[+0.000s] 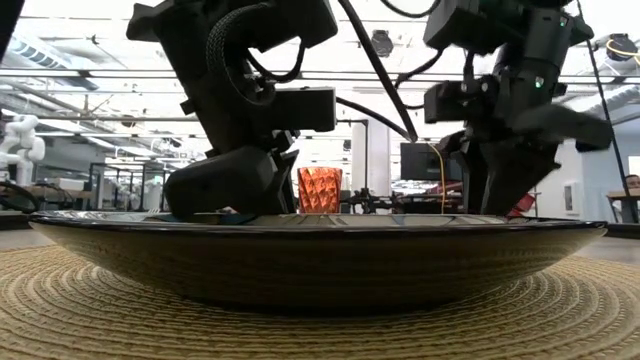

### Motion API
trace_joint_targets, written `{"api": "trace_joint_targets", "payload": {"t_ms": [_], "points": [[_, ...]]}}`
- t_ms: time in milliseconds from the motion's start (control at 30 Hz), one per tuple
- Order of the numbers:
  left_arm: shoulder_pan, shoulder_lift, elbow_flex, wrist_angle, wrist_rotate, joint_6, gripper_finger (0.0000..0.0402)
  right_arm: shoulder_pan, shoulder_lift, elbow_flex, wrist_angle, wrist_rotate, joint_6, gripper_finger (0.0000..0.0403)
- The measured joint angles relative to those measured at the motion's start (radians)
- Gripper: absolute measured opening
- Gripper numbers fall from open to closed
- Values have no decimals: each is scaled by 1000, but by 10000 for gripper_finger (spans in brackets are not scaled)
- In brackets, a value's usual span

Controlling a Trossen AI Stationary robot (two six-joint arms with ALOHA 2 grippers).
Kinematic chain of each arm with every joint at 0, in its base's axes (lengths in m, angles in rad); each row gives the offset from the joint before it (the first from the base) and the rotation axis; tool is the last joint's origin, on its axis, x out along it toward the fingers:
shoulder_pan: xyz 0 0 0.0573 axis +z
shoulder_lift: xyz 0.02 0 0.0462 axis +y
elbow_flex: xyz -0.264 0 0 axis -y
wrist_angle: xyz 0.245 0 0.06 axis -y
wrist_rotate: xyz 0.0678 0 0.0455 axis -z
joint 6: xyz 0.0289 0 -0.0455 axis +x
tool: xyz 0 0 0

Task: Set table place
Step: Fold the blue table napkin

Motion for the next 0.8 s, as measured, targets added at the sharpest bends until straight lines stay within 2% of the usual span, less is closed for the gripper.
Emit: {"api": "trace_joint_targets", "payload": {"t_ms": [633, 800], "points": [[0, 0, 0, 0, -1, -4, 86, -3, 36, 0, 10, 55, 17, 120], [0, 0, 0, 0, 3, -4, 70, -3, 36, 0, 12, 55, 28, 95]]}}
